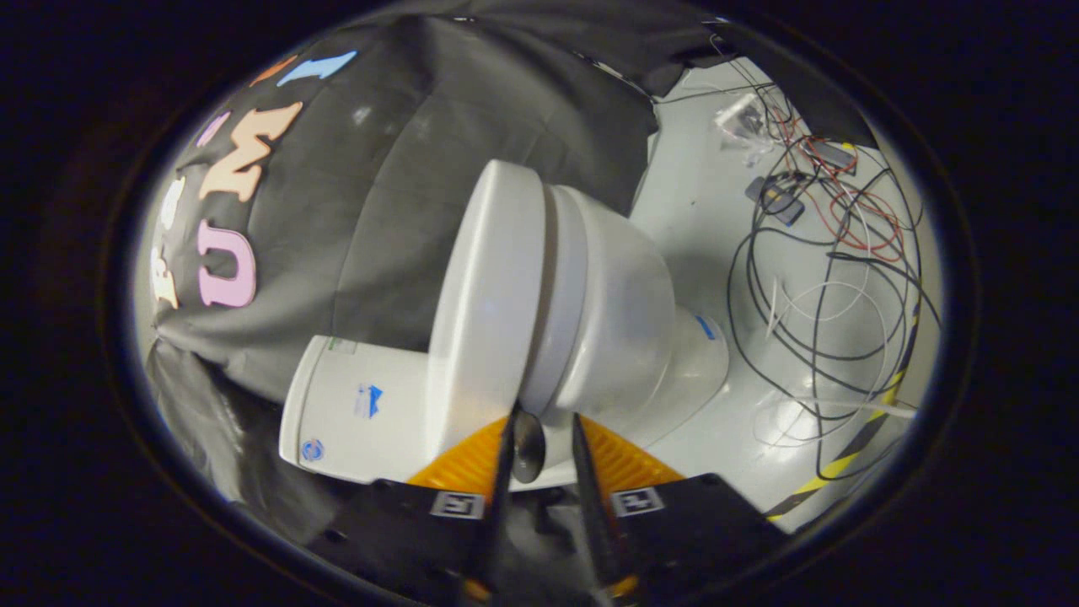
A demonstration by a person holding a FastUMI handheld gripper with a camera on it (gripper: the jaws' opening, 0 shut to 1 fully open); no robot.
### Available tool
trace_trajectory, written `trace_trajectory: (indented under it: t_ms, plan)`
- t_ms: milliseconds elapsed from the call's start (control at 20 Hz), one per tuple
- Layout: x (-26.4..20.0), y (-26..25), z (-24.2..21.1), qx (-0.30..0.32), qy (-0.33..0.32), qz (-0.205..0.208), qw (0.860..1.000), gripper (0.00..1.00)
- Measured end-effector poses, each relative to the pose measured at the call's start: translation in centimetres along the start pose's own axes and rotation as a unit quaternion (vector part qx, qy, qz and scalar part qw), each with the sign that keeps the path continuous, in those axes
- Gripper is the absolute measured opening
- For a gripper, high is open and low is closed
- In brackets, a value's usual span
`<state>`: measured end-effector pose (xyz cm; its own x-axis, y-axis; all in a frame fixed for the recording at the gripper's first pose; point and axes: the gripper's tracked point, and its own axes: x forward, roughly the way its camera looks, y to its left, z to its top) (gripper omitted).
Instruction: Open the toilet lid.
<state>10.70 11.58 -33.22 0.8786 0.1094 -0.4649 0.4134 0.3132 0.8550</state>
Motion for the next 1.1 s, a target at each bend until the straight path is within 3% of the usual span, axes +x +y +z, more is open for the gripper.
trace_trajectory:
  t_ms: [200, 300, 500, 600, 800, 1100]
  plan:
    - [-0.1, 0.5, 0.8, 0.057, -0.02, 0.011, 0.998, 0.12]
    - [0.0, 0.7, 0.6, 0.069, -0.025, 0.007, 0.997, 0.11]
    - [-0.3, 1.0, 1.0, 0.009, -0.032, -0.031, 0.999, 0.1]
    - [-0.7, 2.2, 1.4, 0.024, -0.044, -0.021, 0.999, 0.1]
    - [-1.4, 4.0, 1.9, -0.02, -0.069, -0.032, 0.997, 0.07]
    - [-2.9, 8.7, 2.5, -0.038, -0.111, 0.001, 0.993, 0.04]
